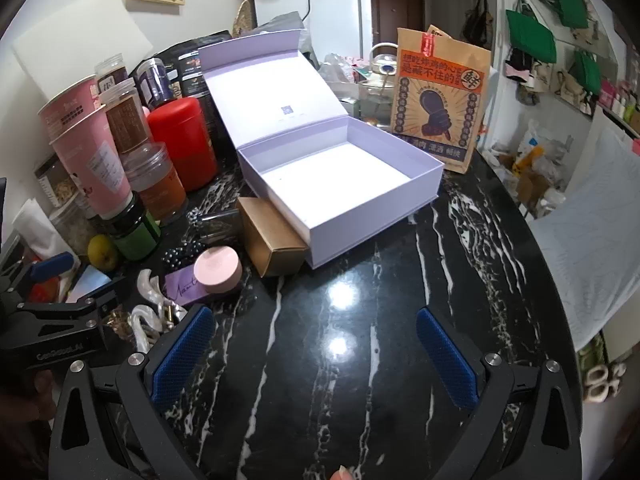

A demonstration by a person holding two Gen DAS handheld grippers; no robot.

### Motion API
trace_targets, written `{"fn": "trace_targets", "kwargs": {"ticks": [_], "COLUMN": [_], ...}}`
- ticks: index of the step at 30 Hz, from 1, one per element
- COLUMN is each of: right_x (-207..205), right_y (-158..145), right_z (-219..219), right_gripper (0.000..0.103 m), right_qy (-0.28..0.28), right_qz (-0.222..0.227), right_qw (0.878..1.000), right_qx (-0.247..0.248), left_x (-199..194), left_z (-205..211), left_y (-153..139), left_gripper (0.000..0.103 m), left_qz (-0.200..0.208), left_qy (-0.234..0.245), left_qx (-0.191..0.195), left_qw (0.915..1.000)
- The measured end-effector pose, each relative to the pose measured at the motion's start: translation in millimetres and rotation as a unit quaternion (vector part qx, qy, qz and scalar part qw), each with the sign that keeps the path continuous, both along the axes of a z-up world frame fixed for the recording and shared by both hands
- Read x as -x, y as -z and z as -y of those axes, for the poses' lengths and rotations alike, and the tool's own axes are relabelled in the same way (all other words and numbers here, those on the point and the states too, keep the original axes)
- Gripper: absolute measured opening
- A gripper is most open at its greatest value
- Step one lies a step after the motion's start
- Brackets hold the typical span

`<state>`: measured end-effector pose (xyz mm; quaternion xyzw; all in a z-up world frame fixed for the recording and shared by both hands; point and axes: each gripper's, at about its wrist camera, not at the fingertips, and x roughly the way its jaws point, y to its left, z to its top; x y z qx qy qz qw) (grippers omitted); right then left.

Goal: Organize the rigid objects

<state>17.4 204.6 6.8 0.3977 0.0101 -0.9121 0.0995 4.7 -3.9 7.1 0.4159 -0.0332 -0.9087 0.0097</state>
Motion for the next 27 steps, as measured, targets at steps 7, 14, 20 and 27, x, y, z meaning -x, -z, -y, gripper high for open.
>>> {"fn": "trace_targets", "kwargs": {"ticks": [7, 14, 20, 27], "right_x": [0.1, 0.4, 0.2, -1.1], "right_y": [-1.8, -1.5, -1.7, -1.8], "right_z": [-3.4, -5.9, -6.1, -8.0], "right_gripper": [0.103, 0.103, 0.103, 0.103], "right_qy": [0.003, 0.006, 0.005, 0.006], "right_qz": [-0.003, -0.004, -0.003, -0.005], "right_qw": [1.0, 1.0, 1.0, 1.0], "right_qx": [0.002, 0.002, 0.003, 0.004], "left_x": [-0.7, -2.3, -2.6, -5.2], "left_z": [-3.2, -6.3, -6.7, -8.8], "left_y": [-2.8, -3.6, -4.0, -5.0], "left_gripper": [0.103, 0.103, 0.103, 0.103], "left_qz": [-0.001, -0.001, 0.001, -0.004], "left_qy": [0.007, 0.01, 0.009, 0.012], "left_qx": [0.0, -0.002, -0.002, 0.0], "left_qw": [1.0, 0.9999, 1.0, 0.9999]}}
